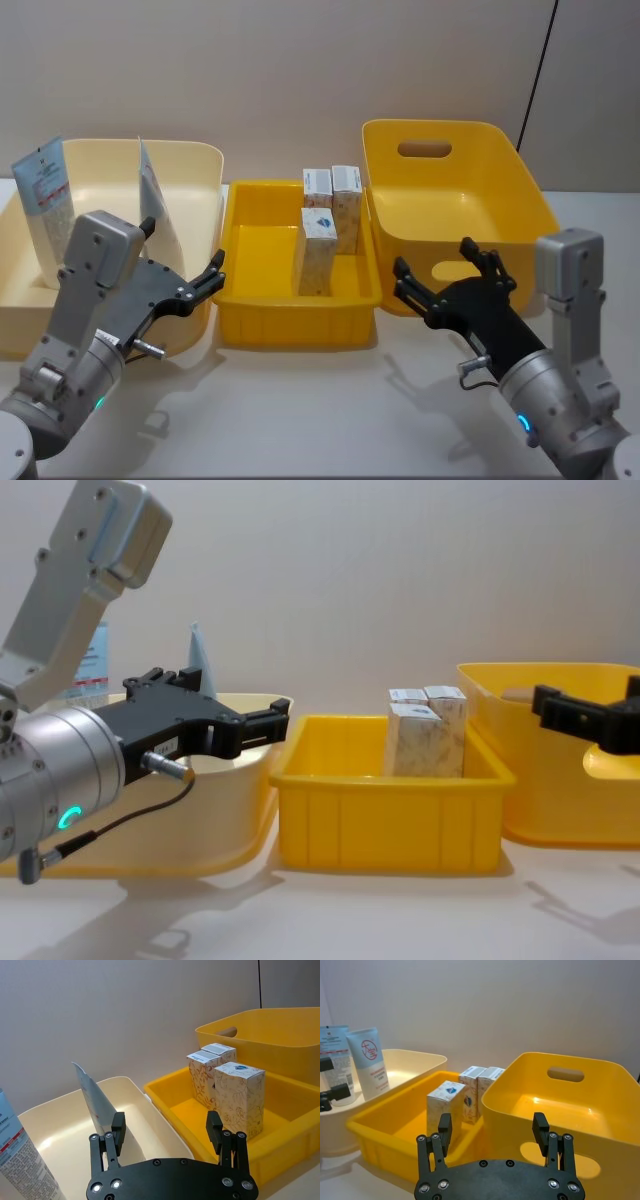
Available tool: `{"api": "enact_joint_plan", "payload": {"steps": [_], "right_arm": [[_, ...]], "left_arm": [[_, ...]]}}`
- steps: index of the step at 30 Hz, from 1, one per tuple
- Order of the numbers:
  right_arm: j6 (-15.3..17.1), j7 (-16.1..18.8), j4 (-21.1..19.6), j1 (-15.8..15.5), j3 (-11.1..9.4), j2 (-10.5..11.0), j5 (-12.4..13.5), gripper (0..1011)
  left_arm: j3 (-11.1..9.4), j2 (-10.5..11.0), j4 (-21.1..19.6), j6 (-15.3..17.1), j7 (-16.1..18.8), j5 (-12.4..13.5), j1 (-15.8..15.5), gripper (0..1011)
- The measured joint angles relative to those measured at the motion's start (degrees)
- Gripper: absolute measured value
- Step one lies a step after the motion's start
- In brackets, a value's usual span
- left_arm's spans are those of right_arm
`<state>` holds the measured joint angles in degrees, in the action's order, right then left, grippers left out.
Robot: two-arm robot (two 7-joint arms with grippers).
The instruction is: Bimanual collaborative sorting of washing and personal care products
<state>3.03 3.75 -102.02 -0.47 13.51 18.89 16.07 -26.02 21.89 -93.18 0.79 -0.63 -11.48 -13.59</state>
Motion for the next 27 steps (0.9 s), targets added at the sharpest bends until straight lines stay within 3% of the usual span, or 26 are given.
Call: {"api": "enact_joint_plan", "payload": {"steps": [12, 19, 27], "right_arm": [[8.4, -0.9, -4.7, 2.1, 3.3, -1.9, -1.2, 1001], [17.0, -2.3, -6.7, 4.2, 5.6, -3.6, -2.2, 1001], [24.6, -5.2, -5.4, 7.2, 7.8, -6.2, -4.2, 1001]], "left_arm": [[0.0, 0.0, 0.0, 0.0, 0.0, 0.0, 0.0, 1003], [0.0, 0.0, 0.0, 0.0, 0.0, 0.0, 0.0, 1003], [0.0, 0.0, 0.0, 0.0, 0.0, 0.0, 0.0, 1003]]}}
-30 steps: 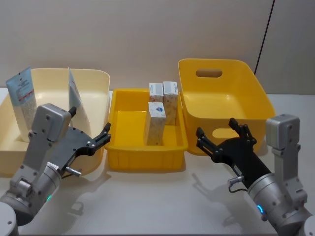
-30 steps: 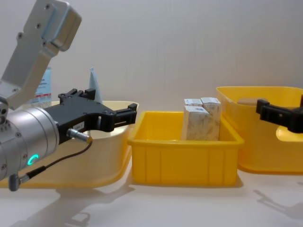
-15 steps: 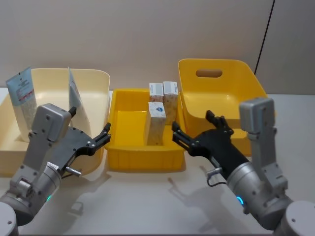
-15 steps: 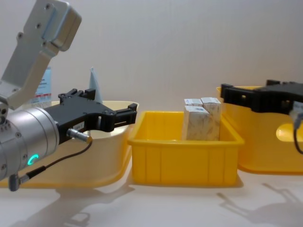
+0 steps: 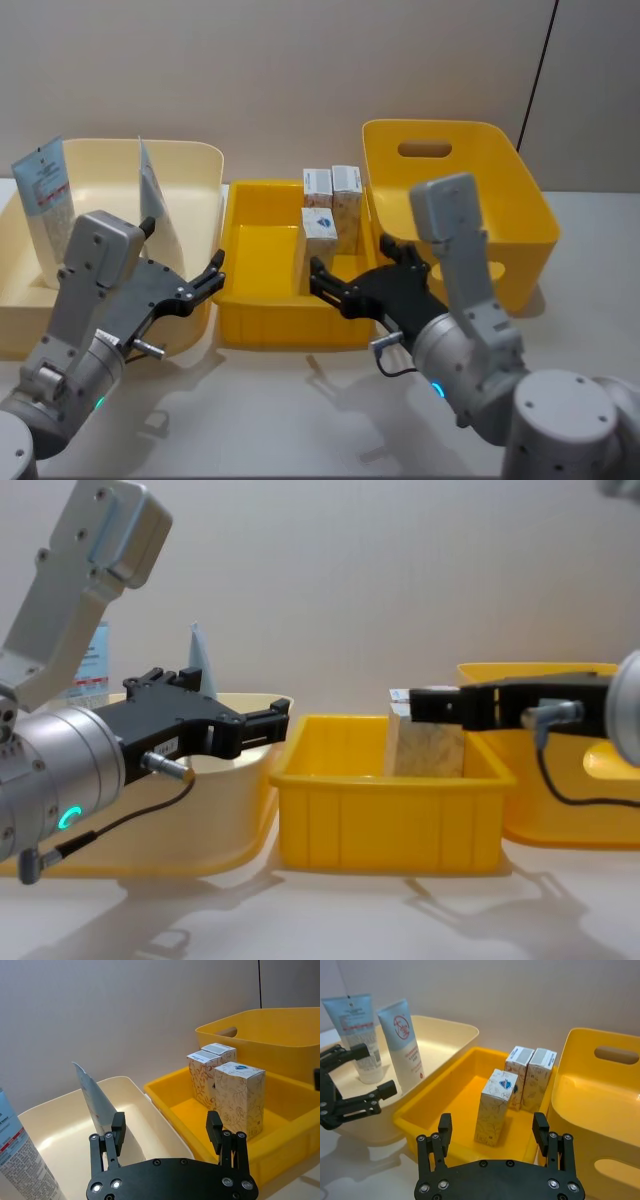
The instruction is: Bimanual collaborative sorting of washing and personal care products
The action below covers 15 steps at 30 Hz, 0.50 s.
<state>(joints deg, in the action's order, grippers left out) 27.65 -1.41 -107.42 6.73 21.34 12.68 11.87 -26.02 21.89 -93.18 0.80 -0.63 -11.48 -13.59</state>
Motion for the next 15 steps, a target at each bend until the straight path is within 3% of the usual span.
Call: {"api": "enact_joint_plan", "payload": {"steps": [4, 15], "right_arm": [[3.0, -1.6, 2.4, 2.2, 1.1, -1.9, -1.2, 1001], [6.6, -3.6, 8.3, 6.8, 2.6, -6.1, -2.7, 1001]], "left_arm": [[0.0, 0.0, 0.0, 0.0, 0.0, 0.0, 0.0, 1003], [0.0, 0.0, 0.0, 0.0, 0.0, 0.0, 0.0, 1003]]}}
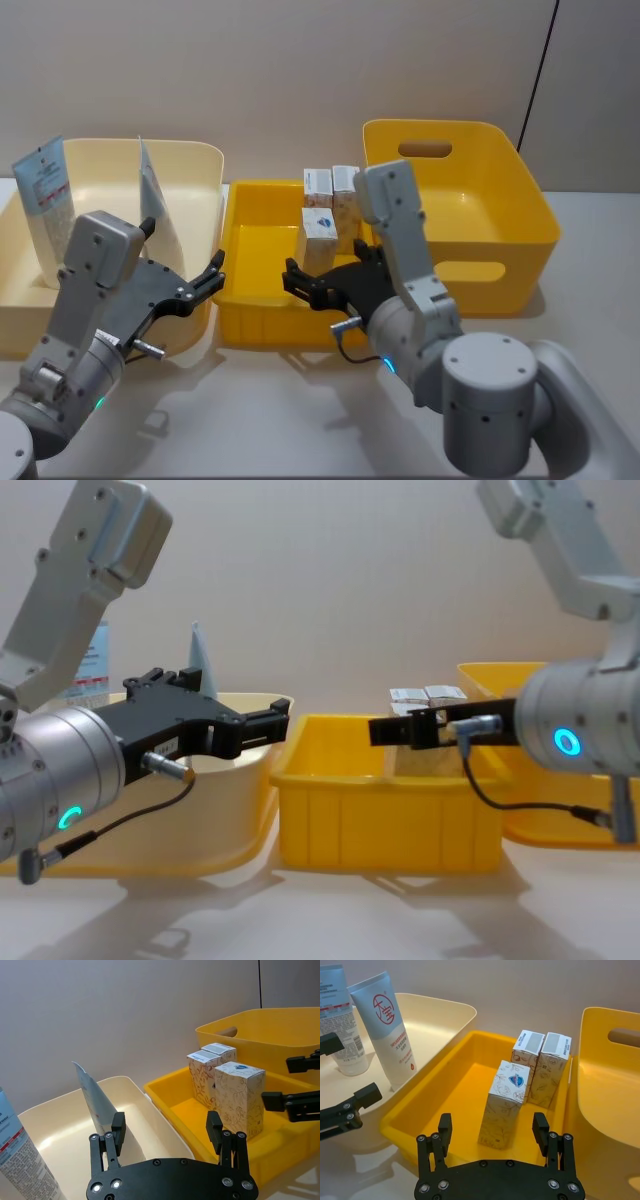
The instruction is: Bimanual collaborative sorting of washing and personal care products
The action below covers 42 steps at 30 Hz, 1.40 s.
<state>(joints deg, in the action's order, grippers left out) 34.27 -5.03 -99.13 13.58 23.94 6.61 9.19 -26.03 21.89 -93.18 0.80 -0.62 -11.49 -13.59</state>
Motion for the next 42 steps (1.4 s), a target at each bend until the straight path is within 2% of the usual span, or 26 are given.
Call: {"api": "enact_joint_plan", "payload": {"steps": [15, 26, 42], "right_arm": [[0.9, -1.6, 6.7, 4.3, 0.4, -4.0, -1.2, 1001], [0.7, -2.5, 9.6, 5.9, -0.9, -6.4, -1.3, 1001], [0.6, -3.3, 13.4, 7.4, -3.8, -9.7, 0.1, 1001]], "left_arm": [[0.0, 0.0, 0.0, 0.0, 0.0, 0.0, 0.0, 1003], [0.0, 0.0, 0.0, 0.0, 0.0, 0.0, 0.0, 1003], [0.0, 0.0, 0.0, 0.0, 0.0, 0.0, 0.0, 1003]]}}
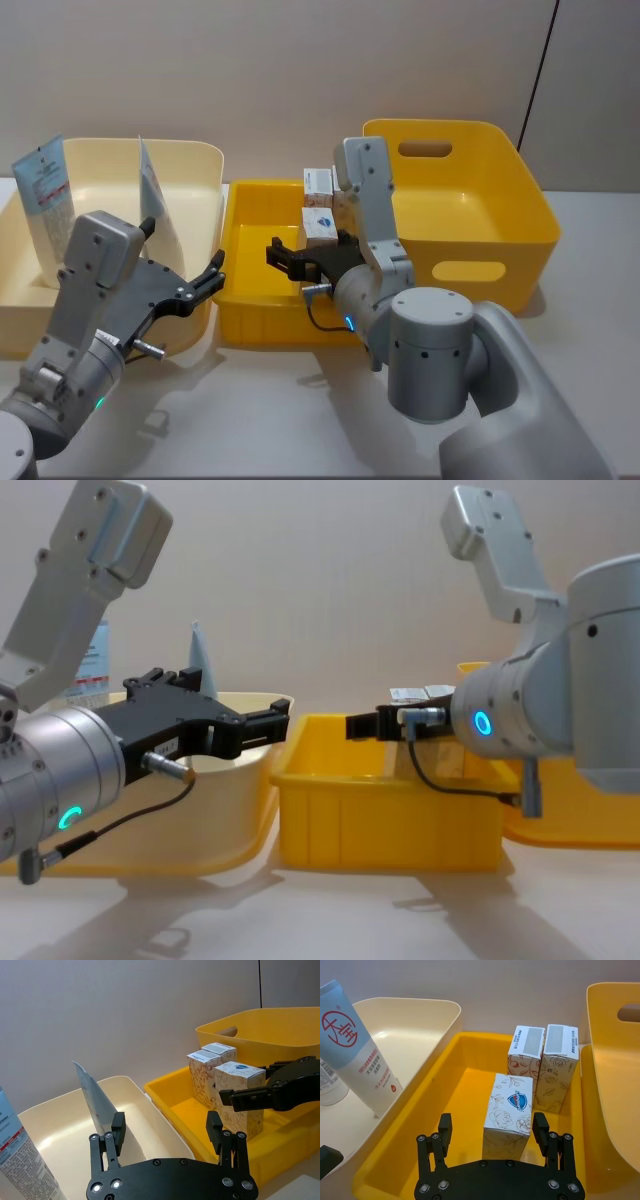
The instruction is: Bimanual collaborative sorting of washing and personal care products
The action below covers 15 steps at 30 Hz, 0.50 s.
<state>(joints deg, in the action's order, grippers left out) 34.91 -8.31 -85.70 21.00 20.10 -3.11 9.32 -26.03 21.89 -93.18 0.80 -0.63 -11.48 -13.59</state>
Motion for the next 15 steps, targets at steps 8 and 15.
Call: {"api": "enact_joint_plan", "payload": {"steps": [8, 15], "right_arm": [[-0.1, 0.0, 2.2, 0.6, -0.8, -1.2, 0.2, 1001], [-0.4, -0.1, 3.1, 0.9, -1.1, -1.7, 0.3, 917]], "left_arm": [[0.0, 0.0, 0.0, 0.0, 0.0, 0.0, 0.0, 1003], [0.0, 0.0, 0.0, 0.0, 0.0, 0.0, 0.0, 1003]]}}
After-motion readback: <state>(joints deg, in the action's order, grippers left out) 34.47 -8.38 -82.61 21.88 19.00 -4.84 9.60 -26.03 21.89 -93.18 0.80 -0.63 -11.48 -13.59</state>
